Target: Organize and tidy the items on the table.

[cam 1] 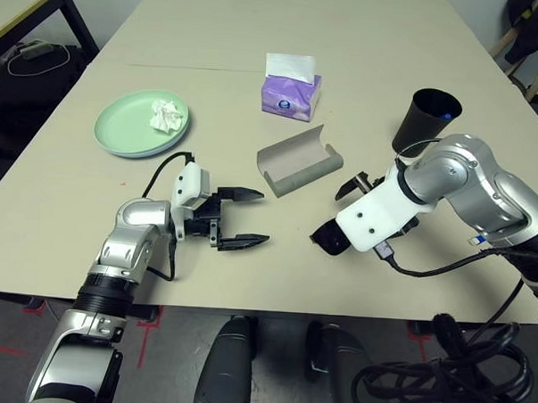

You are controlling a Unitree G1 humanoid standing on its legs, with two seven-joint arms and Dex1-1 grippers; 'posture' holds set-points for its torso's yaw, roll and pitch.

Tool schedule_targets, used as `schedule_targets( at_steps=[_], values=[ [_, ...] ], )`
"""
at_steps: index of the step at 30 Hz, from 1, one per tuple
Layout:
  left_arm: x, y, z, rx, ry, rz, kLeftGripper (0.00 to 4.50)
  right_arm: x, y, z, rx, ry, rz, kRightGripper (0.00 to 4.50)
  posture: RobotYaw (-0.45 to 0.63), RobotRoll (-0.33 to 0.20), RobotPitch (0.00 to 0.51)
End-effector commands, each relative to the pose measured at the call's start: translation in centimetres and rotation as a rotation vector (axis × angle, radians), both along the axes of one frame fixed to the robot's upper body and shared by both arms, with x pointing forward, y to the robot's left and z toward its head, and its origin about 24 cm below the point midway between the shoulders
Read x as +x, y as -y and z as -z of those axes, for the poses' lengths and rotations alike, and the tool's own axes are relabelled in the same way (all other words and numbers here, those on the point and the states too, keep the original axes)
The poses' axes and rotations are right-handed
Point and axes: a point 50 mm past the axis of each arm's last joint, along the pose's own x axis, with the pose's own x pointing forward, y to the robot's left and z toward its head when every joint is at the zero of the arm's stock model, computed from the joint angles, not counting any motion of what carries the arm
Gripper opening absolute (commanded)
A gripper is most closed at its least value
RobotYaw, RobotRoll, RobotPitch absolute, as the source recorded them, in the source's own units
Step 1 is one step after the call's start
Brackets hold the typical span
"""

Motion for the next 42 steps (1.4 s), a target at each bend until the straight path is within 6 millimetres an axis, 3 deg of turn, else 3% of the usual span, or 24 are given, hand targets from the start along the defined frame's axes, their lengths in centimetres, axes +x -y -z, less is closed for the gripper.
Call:
schedule_targets(
  at_steps=[1,29,32,34,35,36,42],
  values=[
    [-0.5,0.3,-0.1,0.027,0.029,0.028,4.47,0.1,0.0,0.3,-0.021,-0.008,-0.006,4.5,0.16,0.0,0.184],
    [-1.3,0.8,-0.4,0.008,0.049,0.117,4.49,0.8,-0.6,0.6,-0.048,-0.005,-0.032,4.48,0.17,0.0,0.18],
    [-1.4,0.8,-0.4,0.009,0.047,0.114,4.5,0.9,-0.6,0.9,-0.058,-0.004,-0.036,3.88,0.17,0.0,0.181],
    [-1.4,0.8,-0.4,0.01,0.046,0.112,4.5,1.0,-0.5,1.0,-0.067,-0.007,-0.037,3.18,0.18,0.0,0.18],
    [-1.5,0.8,-0.4,0.01,0.046,0.111,4.5,1.0,-0.4,1.1,-0.071,-0.009,-0.037,3.55,0.18,0.0,0.18],
    [-1.5,0.8,-0.4,0.01,0.046,0.111,4.5,1.0,-0.4,1.2,-0.074,-0.013,-0.036,3.48,0.18,0.0,0.18],
    [-1.5,0.9,-0.5,0.009,0.045,0.111,4.5,1.2,-0.2,1.7,-0.085,-0.024,-0.03,1.22,0.18,0.0,0.18]
  ],
)
